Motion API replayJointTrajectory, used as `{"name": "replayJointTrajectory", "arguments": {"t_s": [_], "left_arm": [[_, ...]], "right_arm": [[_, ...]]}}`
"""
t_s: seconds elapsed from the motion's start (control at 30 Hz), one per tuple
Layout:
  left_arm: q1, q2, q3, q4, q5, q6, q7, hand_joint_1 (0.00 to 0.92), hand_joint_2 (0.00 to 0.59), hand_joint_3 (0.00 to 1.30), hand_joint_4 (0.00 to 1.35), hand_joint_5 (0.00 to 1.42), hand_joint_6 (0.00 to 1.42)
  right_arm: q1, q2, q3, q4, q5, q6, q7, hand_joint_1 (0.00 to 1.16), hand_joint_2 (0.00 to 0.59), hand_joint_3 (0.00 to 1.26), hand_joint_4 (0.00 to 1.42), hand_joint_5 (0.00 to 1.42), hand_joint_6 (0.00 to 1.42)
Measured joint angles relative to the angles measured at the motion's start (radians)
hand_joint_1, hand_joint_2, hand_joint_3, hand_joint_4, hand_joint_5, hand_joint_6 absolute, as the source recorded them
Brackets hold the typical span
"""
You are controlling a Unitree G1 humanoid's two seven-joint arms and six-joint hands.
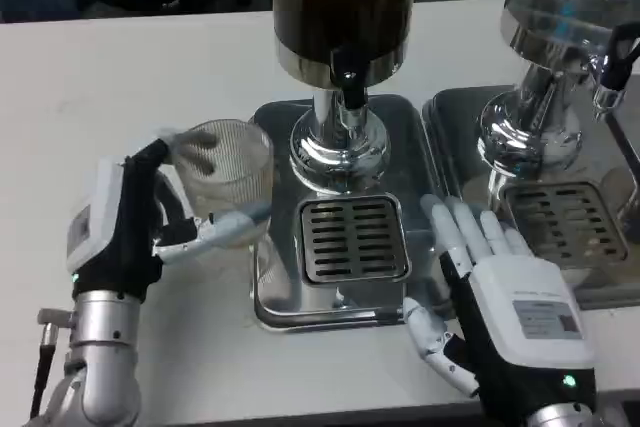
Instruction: Grasp the cup under the faucet to collect the drink, then remove the cup.
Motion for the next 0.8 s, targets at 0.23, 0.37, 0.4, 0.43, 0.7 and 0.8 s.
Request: {"name": "replayJointTrajectory", "arguments": {"t_s": [0.23, 0.37, 0.4, 0.43, 0.7, 0.8], "left_arm": [[-0.010, -0.033, -0.081, -0.027, 0.104, -0.002, 0.026, 0.674, 0.000, 0.87, 1.03, 1.15, 1.35], [-0.054, -0.061, -0.110, -0.007, 0.126, 0.006, 0.044, 0.671, 0.000, 0.87, 1.03, 1.15, 1.35], [-0.066, -0.069, -0.117, 0.005, 0.129, 0.014, 0.050, 0.672, 0.000, 0.87, 1.03, 1.15, 1.35], [-0.078, -0.079, -0.122, 0.023, 0.133, 0.028, 0.055, 0.673, 0.000, 0.87, 1.03, 1.15, 1.35], [-0.171, -0.151, -0.199, 0.111, 0.199, 0.122, 0.093, 0.676, 0.005, 0.88, 1.04, 1.17, 1.35], [-0.194, -0.174, -0.223, 0.134, 0.208, 0.147, 0.110, 0.676, 0.005, 0.88, 1.04, 1.17, 1.35]], "right_arm": [[0.003, 0.002, -0.003, -0.006, -0.009, 0.001, -0.010, 0.00, 0.507, 0.00, 0.00, 0.00, 0.00], [0.017, 0.009, -0.003, -0.018, -0.012, 0.012, -0.015, 0.00, 0.507, 0.00, 0.00, 0.00, 0.00], [0.023, 0.010, -0.003, -0.022, -0.012, 0.016, -0.016, 0.00, 0.507, 0.00, 0.00, 0.00, 0.00], [0.024, 0.012, -0.003, -0.024, -0.012, 0.019, -0.017, 0.00, 0.507, 0.00, 0.00, 0.00, 0.00], [0.033, 0.038, 0.000, -0.028, -0.019, 0.035, -0.031, 0.00, 0.507, 0.00, 0.00, 0.00, 0.00], [0.036, 0.045, 0.000, -0.028, -0.022, 0.045, -0.040, 0.00, 0.507, 0.00, 0.00, 0.00, 0.00]]}}
